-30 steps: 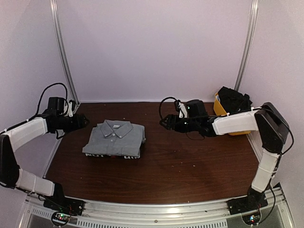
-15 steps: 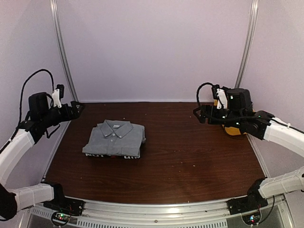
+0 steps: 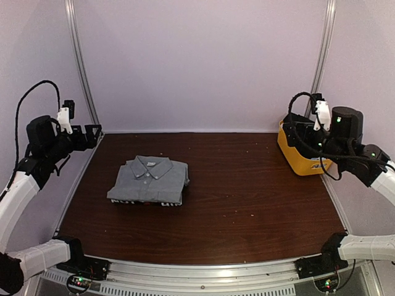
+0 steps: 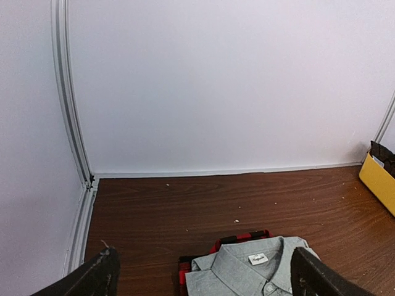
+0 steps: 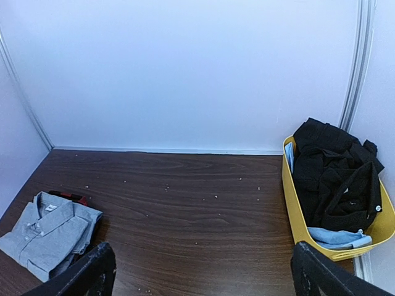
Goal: Fold and stack the long sleeve shirts
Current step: Reset both arms
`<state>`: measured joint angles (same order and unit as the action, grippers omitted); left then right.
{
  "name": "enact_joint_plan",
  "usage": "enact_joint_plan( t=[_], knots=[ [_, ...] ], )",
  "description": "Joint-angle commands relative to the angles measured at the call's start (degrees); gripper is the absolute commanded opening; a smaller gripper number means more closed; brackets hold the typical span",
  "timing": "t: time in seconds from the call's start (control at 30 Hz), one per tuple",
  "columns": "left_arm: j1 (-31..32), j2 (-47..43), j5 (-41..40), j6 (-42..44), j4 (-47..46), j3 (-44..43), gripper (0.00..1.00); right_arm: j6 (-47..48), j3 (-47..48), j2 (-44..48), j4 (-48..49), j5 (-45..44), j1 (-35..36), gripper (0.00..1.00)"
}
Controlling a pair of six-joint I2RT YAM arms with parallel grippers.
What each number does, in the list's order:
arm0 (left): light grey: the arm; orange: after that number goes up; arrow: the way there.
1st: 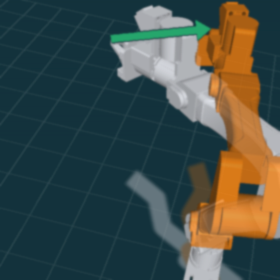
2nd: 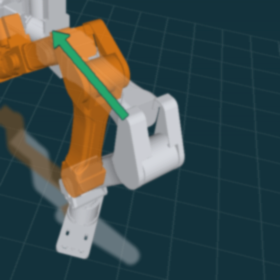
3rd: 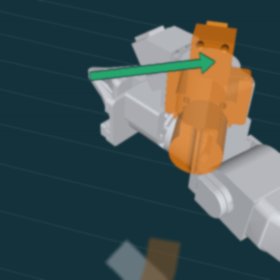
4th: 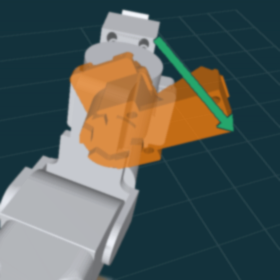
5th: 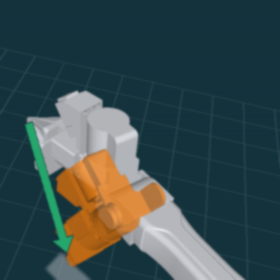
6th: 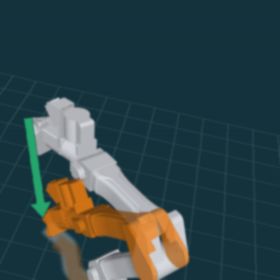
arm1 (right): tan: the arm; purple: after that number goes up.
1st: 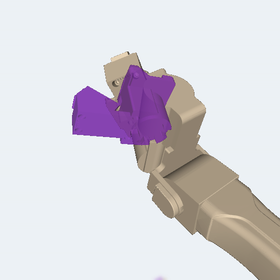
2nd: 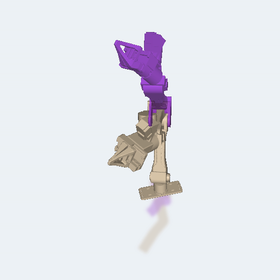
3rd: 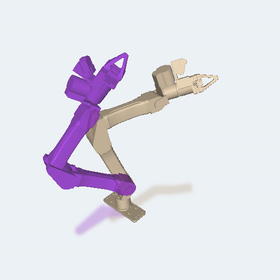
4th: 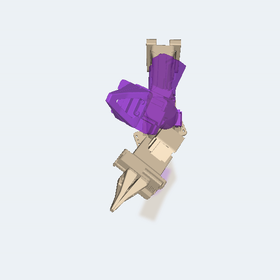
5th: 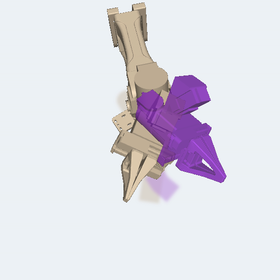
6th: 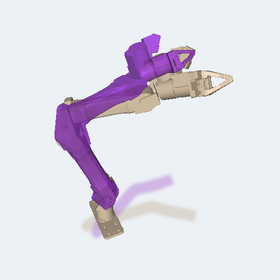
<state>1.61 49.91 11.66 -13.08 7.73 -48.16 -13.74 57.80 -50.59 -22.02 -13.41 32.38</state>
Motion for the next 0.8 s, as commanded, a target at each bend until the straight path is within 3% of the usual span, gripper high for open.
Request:
enact_joint_plan(
  t=[0.0,0.77],
  knots=[
    [0.24,-3.88,-1.11,2.42,-5.43,2.42,0.98,3.73,-1.44,1.43,1.25,-3.38,-0.21,1.00],
    [0.24,-2.39,1.83,1.22,-5.15,2.90,0.98,2.42,-4.59,1.62,3.25,-3.51,-0.24,1.00]
  ],
)
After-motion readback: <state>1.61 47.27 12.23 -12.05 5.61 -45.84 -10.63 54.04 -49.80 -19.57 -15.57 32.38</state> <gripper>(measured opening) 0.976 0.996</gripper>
